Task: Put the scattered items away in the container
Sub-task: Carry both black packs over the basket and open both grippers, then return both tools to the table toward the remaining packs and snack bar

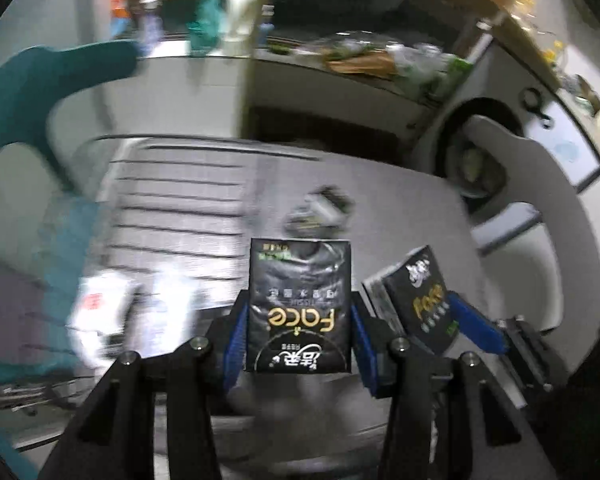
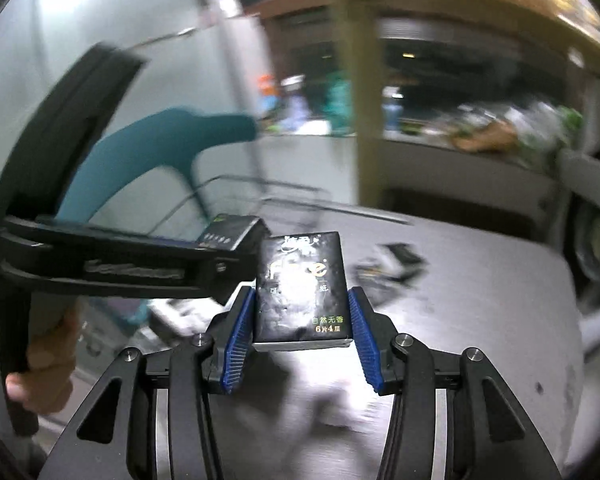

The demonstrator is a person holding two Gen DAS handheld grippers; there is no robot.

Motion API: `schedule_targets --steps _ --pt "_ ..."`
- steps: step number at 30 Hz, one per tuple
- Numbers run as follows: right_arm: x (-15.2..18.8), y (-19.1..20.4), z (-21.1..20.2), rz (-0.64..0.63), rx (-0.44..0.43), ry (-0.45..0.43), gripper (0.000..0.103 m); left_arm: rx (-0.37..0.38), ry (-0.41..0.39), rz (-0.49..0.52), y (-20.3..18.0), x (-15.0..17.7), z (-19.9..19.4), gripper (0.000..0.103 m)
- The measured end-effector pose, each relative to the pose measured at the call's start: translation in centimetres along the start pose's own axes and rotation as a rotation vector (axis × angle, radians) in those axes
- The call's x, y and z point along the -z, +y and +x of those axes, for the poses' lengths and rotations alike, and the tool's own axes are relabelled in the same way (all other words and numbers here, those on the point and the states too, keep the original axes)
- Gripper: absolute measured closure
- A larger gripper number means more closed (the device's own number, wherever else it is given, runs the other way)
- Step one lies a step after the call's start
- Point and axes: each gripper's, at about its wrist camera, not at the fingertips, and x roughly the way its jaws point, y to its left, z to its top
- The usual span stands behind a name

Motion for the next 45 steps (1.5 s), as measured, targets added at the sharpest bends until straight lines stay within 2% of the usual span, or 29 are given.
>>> schedule_targets --steps 4,8,13,16,20,25,31,35,38,45 --pt "0.4 4.6 2.9 -0.081 -0.041 0.059 0.056 -0.076 0.051 -0.066 5.9 1.8 0.6 0.051" --pt "0.9 6.6 5.2 -0.102 -0.048 0.12 0.056 -0.092 0.08 -0.118 9.0 3.1 1.3 0.051" --pt "1.1 6.8 5.6 -0.101 -0.023 0.12 0.055 -0.07 0.082 -0.188 10.8 3.6 1.5 0.051" --pt "0.7 6.5 5.3 -0.082 -0.02 0.099 0.047 -0.042 0.063 -0.208 11.2 3.7 1.4 0.042" --pt "0.1 5.2 3.8 -0.048 -0.005 0.062 0.047 -0.025 0.04 -0.203 10.8 3.6 0.8 0.041" --pt "-0.5 0.6 0.5 0.018 0.088 0.004 0.047 0.006 0.027 -0.165 7.7 3.1 0.2 0.041" --pt "1.4 -6.9 -1.8 0.109 0.216 0.022 0.047 0.054 0.027 -0.052 -0.5 2.8 0.8 0.041" --pt "4.1 -10.7 -2.3 0.154 0.278 0.072 0.047 0.085 0.067 0.021 -6.4 3.9 3.4 0.041" --pt "6.4 -13.6 -2.1 0.204 0.311 0.1 0.047 0.068 0.109 0.067 -9.7 5.2 6.4 0.041" --pt "10.5 -17.7 0.1 0.267 0.322 0.146 0.046 -0.017 0.224 0.065 -11.4 6.2 14.6 0.041"
